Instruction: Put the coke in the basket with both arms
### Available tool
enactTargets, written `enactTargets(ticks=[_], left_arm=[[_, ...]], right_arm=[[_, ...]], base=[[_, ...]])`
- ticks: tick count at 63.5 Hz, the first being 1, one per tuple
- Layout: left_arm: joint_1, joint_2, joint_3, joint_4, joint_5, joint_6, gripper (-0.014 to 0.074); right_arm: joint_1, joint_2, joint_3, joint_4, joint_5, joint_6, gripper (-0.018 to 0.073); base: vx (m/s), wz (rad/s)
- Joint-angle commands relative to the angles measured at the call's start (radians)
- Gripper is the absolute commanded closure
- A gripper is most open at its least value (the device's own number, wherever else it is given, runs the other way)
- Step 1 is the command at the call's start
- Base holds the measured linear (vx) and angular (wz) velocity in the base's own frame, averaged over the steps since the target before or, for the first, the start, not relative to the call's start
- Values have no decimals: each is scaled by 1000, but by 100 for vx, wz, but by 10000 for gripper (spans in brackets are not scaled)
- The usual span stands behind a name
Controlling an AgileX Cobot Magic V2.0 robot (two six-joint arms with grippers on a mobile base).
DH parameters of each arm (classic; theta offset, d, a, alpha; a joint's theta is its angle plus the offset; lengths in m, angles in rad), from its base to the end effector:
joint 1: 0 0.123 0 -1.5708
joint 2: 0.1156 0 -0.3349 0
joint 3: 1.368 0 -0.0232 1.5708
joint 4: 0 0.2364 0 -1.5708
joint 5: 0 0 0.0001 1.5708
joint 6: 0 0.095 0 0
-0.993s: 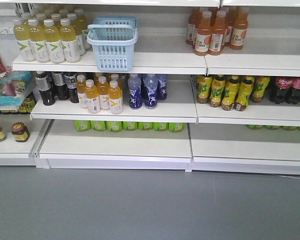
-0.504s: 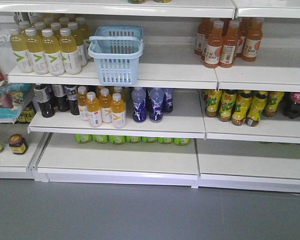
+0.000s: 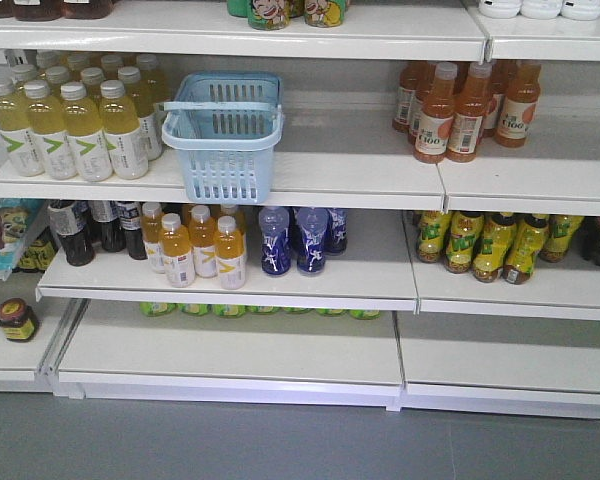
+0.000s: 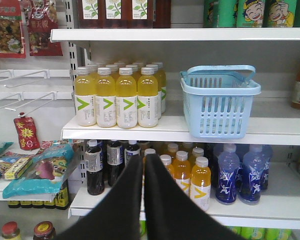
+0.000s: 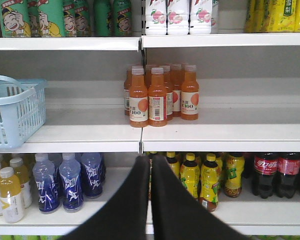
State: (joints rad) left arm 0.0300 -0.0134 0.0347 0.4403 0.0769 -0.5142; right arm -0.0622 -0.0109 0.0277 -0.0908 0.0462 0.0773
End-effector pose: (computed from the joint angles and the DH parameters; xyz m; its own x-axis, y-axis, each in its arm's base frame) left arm -0.0039 0.0030 0.1954 0.0010 -0.0749 -0.9972 -0.0628 0.9952 -0.0749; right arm -0.0039 -0.0002 0.2000 0.0234 -0.0149 -0.9996 0.0667 0.9977 -0.0133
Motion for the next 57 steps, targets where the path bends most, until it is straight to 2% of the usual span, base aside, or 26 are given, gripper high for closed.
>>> enactTargets(ticks=[1, 57], left_arm=[[1, -12, -32, -1, -61, -2, 603], [1, -12, -32, -1, -61, -2, 603]], right_arm=[[-5, -13, 6, -7, -74, -9, 564], [-5, -13, 6, -7, -73, -9, 564]], base=[[20, 0], [16, -4]])
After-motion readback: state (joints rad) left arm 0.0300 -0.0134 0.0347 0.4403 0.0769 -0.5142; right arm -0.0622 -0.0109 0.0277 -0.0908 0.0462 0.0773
